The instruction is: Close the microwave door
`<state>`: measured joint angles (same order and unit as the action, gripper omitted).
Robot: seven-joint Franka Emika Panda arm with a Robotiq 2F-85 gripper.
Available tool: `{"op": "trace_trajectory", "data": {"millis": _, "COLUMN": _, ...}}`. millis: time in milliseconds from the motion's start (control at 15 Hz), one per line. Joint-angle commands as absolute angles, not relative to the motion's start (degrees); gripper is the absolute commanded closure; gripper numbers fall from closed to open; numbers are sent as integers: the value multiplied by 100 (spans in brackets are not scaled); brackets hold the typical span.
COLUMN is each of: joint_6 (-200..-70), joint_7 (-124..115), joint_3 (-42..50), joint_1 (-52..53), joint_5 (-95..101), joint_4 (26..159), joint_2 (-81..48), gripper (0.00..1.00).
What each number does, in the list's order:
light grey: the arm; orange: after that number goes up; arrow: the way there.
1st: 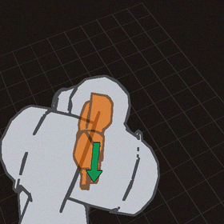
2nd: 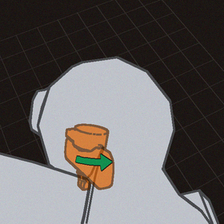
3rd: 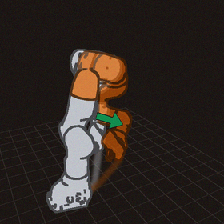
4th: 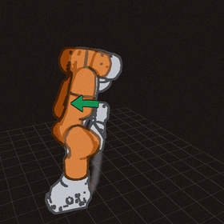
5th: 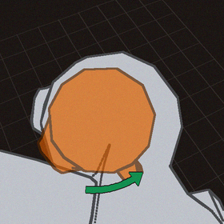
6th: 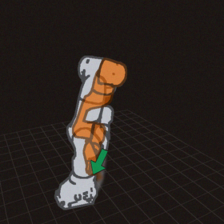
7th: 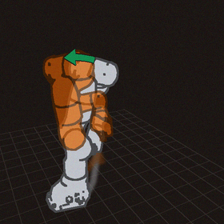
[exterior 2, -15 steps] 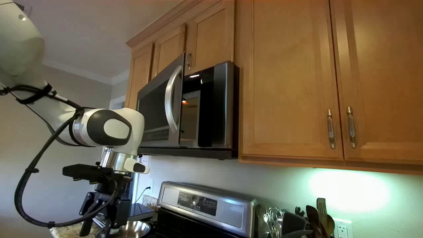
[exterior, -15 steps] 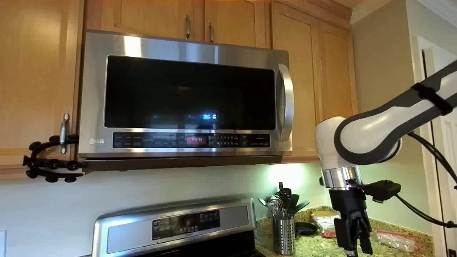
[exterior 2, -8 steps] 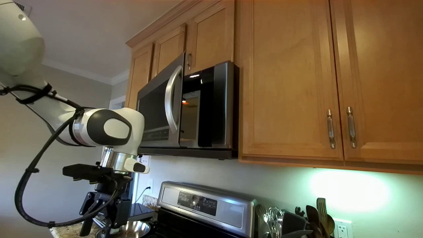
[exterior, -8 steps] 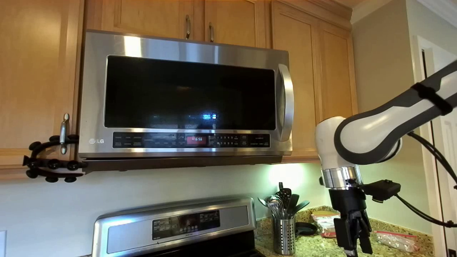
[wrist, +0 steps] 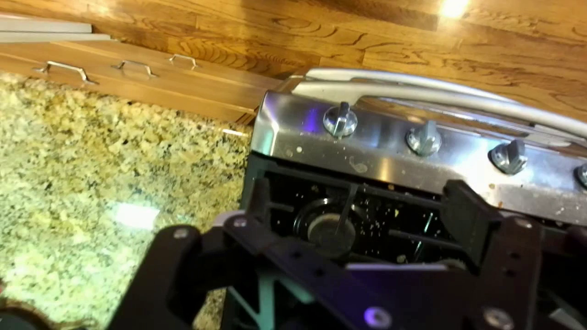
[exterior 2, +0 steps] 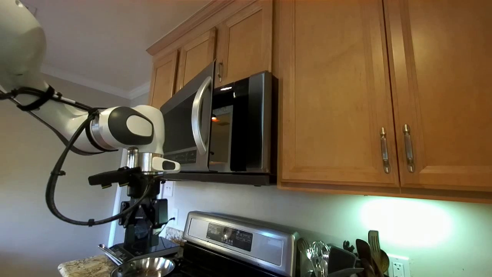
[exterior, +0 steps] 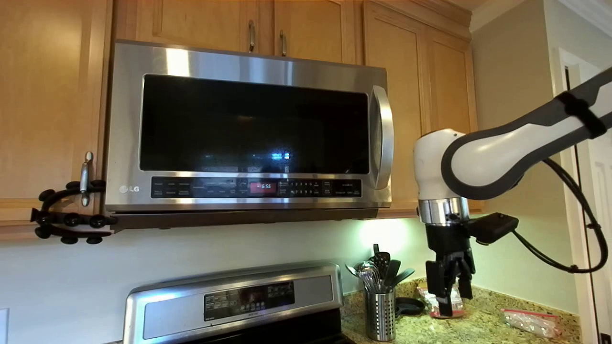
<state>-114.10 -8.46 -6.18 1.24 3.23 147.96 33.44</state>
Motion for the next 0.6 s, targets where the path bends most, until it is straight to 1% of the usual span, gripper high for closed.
{"op": "trace_trajectory", "data": {"millis": 0, "joint_6": -11330, "joint_7": -1510, "joint_3": -957, "joint_1": -4, "joint_5": 741, "joint_4": 14327, "joint_2": 3583, "gripper": 33}}
{"op": "trace_trajectory", "data": {"millis": 200, "joint_6": -11210, "joint_7": -2119, "joint_3": -1369, "joint_1": 9, "joint_5": 1058, "joint_4": 13749, "joint_2": 3603, "gripper": 55}}
{"op": "trace_trajectory", "data": {"millis": 533, "joint_6": -11760, "joint_7": -2514, "joint_3": -1535, "joint_1": -202, "joint_5": 1855, "joint_4": 13393, "joint_2": 3792, "gripper": 88}}
